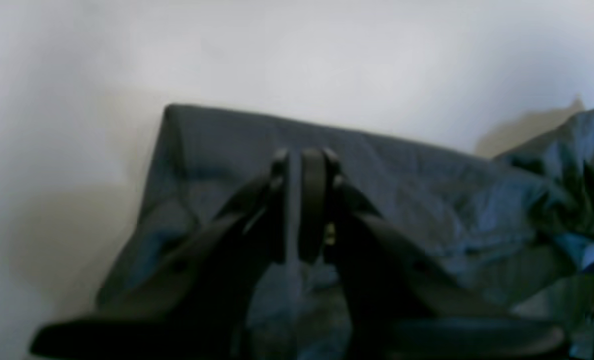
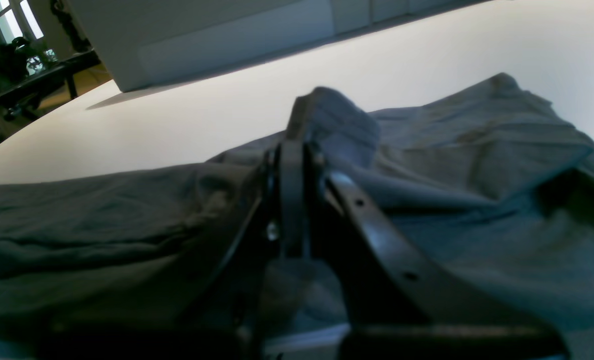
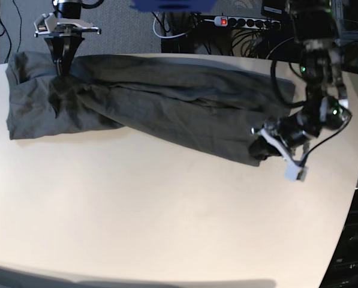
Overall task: Fold the T-shirt properly
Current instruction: 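Lower the folded edges onto the shirt with both grippers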
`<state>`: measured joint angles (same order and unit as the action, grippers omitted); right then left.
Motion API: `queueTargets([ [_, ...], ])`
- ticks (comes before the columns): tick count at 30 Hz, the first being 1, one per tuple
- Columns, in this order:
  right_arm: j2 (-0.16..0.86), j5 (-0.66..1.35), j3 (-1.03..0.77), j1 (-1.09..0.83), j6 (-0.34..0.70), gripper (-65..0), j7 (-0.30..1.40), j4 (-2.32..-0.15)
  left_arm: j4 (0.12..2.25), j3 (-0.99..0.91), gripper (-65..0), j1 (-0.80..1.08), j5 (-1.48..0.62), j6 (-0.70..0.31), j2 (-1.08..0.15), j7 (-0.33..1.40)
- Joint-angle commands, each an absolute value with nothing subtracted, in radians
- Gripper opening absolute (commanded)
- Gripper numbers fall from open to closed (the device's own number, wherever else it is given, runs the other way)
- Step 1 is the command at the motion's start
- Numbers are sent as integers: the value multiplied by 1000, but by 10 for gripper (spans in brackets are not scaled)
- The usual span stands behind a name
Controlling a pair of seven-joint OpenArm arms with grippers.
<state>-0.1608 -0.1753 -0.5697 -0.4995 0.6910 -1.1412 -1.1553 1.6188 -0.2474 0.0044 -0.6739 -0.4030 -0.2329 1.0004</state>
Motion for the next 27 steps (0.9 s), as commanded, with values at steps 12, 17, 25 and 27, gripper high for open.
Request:
queueTargets([
  [12,-157,-162,-578,-506,697,-643,-1175,-1167,1550,-255,-613,-25,-685,-401,-262,1020],
  [17,-157,-162,-578,-509,697,-643,-1175,-1167,1547,-255,-613,-25,-685,-401,-271,1058],
  [25,-157,-162,-576,-510,697,-643,-1173,-1165,1518,-251,-613,-70,-582,-407,-232,1010],
  [27,-157,-162,-576,-510,697,-643,-1173,-1165,1471,-251,-613,-97,-564,-409,-219,997],
])
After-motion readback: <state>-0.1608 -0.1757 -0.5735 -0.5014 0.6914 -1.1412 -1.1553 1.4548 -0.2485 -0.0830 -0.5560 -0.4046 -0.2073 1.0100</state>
